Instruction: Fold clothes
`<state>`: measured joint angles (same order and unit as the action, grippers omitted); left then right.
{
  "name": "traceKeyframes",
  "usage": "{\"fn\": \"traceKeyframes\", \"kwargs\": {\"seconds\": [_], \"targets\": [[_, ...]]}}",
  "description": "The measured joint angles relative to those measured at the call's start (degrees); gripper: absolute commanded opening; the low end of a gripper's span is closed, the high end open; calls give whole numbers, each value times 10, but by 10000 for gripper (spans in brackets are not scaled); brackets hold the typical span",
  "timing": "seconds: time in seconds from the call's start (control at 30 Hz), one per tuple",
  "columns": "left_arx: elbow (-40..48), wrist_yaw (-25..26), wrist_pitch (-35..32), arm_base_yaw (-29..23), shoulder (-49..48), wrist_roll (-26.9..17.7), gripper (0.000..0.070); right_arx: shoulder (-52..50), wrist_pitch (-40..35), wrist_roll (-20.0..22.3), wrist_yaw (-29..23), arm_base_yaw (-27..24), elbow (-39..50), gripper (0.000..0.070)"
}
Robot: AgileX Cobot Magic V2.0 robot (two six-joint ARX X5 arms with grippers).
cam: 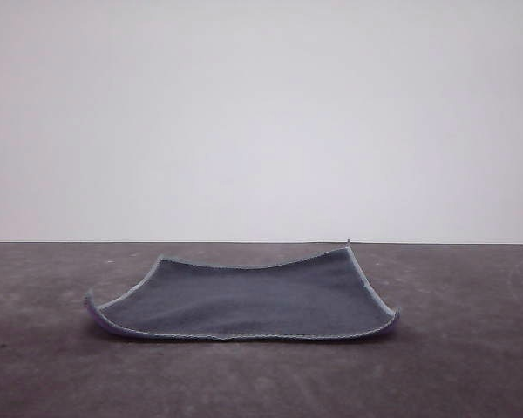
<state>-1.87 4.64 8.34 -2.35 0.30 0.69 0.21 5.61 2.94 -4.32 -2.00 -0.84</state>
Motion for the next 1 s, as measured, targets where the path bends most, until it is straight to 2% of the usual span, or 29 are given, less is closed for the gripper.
{"fn": "traceKeyframes", "kwargs": {"seconds": [0.77, 0.87, 1.0], "targets": [[0, 0, 0, 0, 0, 0, 0, 0, 0, -1, 0, 0, 0, 16], [0, 0, 0, 0, 0, 0, 0, 0, -6, -6, 3, 0, 0, 16], [0, 0, 0, 0, 0, 0, 0, 0, -7, -46, 42, 0, 0, 16]]}}
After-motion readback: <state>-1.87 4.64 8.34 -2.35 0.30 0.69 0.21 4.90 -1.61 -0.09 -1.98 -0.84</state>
